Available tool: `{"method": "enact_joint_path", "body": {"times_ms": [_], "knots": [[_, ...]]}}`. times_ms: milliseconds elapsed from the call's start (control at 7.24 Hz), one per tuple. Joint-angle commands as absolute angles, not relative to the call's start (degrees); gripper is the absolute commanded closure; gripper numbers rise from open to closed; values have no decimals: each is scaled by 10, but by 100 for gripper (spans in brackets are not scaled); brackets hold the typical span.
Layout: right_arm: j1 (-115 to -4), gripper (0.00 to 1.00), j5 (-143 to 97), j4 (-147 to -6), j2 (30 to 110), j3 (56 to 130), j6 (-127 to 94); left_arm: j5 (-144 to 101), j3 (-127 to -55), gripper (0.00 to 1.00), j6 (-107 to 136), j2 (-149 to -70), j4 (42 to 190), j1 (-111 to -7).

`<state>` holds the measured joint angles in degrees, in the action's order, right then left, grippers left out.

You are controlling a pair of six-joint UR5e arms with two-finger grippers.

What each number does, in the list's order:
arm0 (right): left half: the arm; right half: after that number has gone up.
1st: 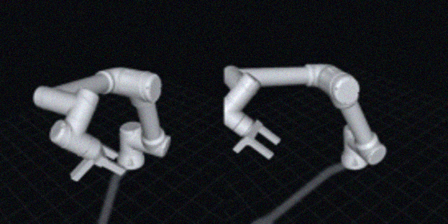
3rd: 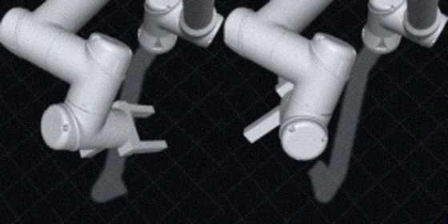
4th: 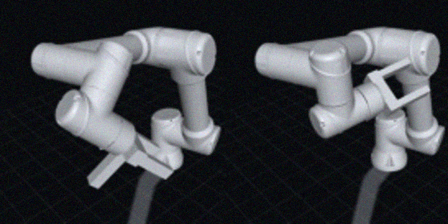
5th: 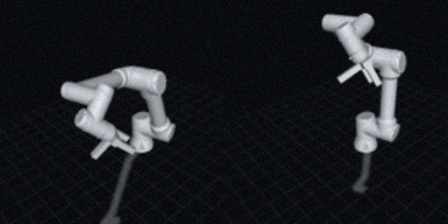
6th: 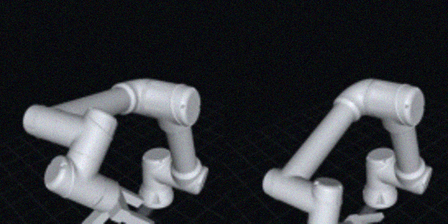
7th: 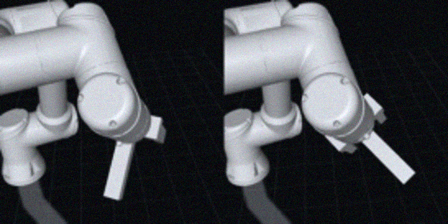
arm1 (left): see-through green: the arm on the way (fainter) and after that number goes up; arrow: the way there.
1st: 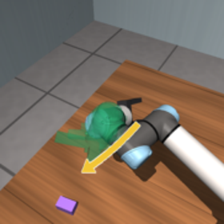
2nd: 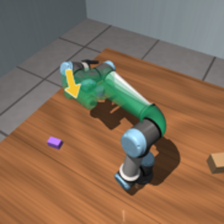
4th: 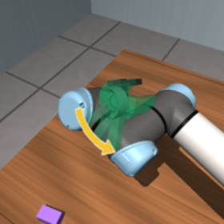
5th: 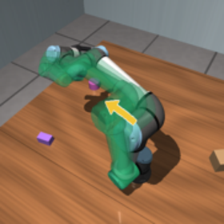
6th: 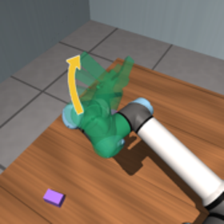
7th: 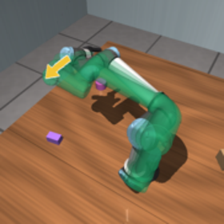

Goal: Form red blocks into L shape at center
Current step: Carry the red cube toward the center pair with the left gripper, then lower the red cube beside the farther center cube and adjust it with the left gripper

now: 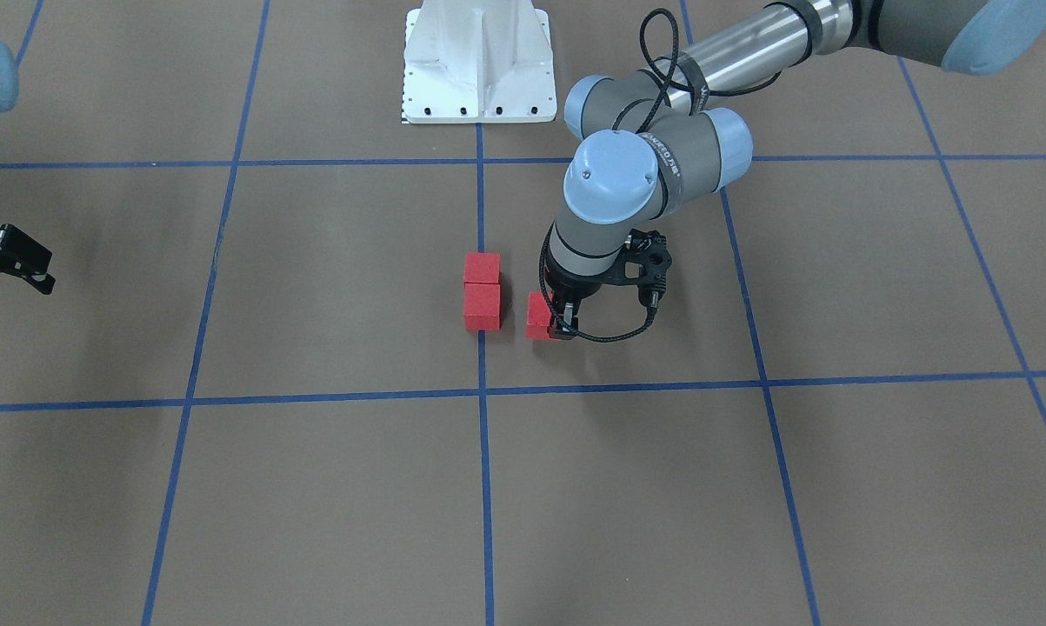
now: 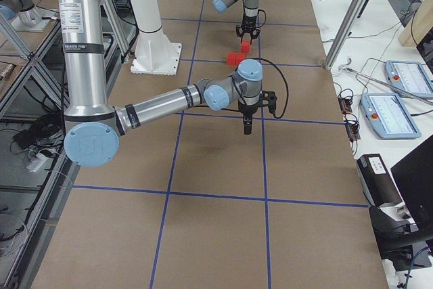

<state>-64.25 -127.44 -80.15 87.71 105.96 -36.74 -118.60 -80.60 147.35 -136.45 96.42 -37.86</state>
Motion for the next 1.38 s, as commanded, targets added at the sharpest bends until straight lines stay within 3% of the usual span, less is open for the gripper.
{"method": "enact_joint_path", "body": {"times_ms": [0,1243], "knots": [[-642,0,-1275,-802,877,1061,-368,-1187,-802,100,1513,-1374,970,-367],[-642,0,-1274,-802,878,1054,-367,-1187,-787,100,1515,-1379,971,-353]]}}
